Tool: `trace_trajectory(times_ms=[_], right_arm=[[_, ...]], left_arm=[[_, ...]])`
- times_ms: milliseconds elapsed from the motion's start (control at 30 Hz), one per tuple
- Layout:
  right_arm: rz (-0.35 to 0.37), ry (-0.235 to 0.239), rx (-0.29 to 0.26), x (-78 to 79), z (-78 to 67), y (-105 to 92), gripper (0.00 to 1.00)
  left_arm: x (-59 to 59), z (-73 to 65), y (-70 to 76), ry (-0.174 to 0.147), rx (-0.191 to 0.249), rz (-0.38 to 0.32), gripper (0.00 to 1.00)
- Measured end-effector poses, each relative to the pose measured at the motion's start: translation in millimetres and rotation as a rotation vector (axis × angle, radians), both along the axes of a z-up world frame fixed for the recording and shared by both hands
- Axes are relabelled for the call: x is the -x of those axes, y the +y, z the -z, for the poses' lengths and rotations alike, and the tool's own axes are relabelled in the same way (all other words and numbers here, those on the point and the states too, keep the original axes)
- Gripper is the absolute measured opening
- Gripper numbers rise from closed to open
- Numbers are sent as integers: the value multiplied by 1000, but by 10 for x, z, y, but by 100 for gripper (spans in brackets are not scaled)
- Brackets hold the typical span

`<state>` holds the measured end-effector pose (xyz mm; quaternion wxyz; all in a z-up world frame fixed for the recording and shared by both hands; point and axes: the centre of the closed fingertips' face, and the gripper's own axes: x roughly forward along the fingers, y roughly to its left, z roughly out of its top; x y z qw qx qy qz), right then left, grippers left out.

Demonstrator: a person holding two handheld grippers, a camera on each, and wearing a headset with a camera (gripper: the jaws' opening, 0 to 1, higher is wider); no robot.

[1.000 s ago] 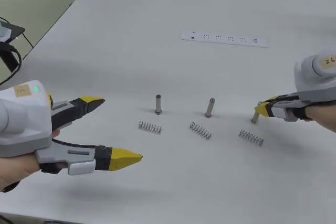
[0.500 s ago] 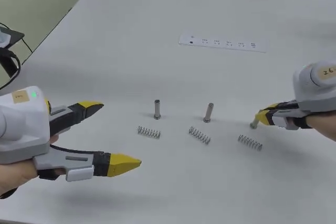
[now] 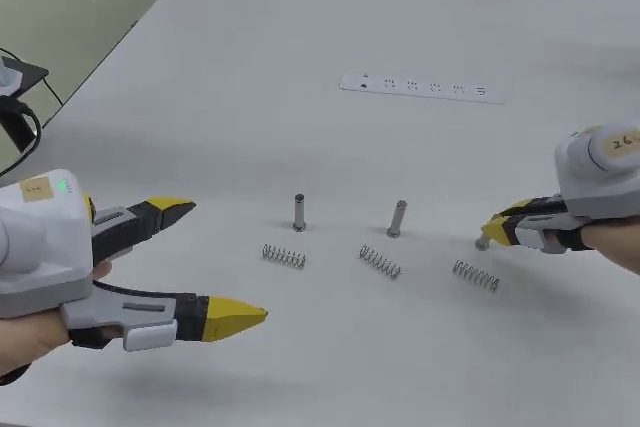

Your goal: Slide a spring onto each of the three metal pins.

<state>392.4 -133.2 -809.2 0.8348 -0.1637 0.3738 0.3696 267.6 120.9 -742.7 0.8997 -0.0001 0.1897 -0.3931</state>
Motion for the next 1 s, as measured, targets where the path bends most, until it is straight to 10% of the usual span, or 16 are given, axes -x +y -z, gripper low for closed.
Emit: trace_trajectory(times_ms=[1000], right_arm=[[9,-52,-26,43,-129,-4,46]], left_arm=[[-4,10,-24,6,9,2,95]])
